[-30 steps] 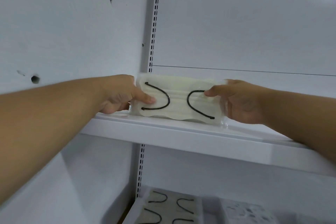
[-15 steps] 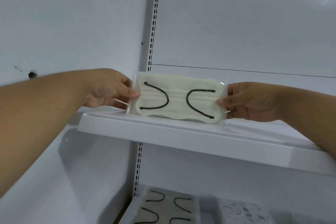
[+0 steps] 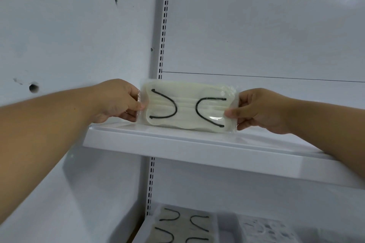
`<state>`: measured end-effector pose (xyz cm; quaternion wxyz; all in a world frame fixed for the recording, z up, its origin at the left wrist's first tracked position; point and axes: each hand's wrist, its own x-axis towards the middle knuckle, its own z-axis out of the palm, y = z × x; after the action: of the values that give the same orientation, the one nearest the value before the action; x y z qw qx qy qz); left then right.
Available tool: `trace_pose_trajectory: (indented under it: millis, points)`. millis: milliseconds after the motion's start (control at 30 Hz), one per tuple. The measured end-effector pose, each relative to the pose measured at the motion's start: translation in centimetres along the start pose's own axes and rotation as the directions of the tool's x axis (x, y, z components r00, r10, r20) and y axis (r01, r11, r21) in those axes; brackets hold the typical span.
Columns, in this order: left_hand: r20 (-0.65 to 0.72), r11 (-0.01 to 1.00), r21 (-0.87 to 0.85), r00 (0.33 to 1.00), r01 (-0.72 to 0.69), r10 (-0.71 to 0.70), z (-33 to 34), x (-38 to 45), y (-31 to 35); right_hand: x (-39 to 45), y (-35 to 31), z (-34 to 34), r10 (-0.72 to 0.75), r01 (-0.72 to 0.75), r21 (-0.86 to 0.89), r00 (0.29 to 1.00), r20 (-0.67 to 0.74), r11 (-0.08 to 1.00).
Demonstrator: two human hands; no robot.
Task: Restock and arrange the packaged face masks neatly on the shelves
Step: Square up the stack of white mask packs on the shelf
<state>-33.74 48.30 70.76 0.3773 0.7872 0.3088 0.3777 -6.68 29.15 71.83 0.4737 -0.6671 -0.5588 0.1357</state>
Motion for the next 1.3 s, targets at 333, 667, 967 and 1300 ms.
trace_pose_trajectory:
  millis: [333, 667, 967, 1300]
  points:
    - [-0.141, 0.947, 0.319, 0.985, -0.047, 0.096, 0.1, 3.3, 4.0, 1.9, -3.0, 1.5, 0.181, -0.175, 0.05, 0.96, -0.212, 0.983]
    - [0.141, 0.771, 0.634, 0.989, -0.057, -0.043, 2.0, 6.4, 3.1, 3.4, -2.3, 2.0, 0.308, -0.318, -0.364, 0.947, -0.088, 0.875]
    - [0.188, 0.72, 0.69, 0.978, -0.066, -0.09, 3.0, 8.7, 2.4, 5.6, -1.0, 2.6, 0.274, -0.296, -0.416, 0.955, -0.113, 0.86]
    - [0.143, 0.535, 0.826, 0.983, -0.181, 0.111, 2.9, 8.1, 6.0, 5.7, -2.8, 2.0, 0.037, -0.168, -0.704, 0.98, -0.197, 0.69]
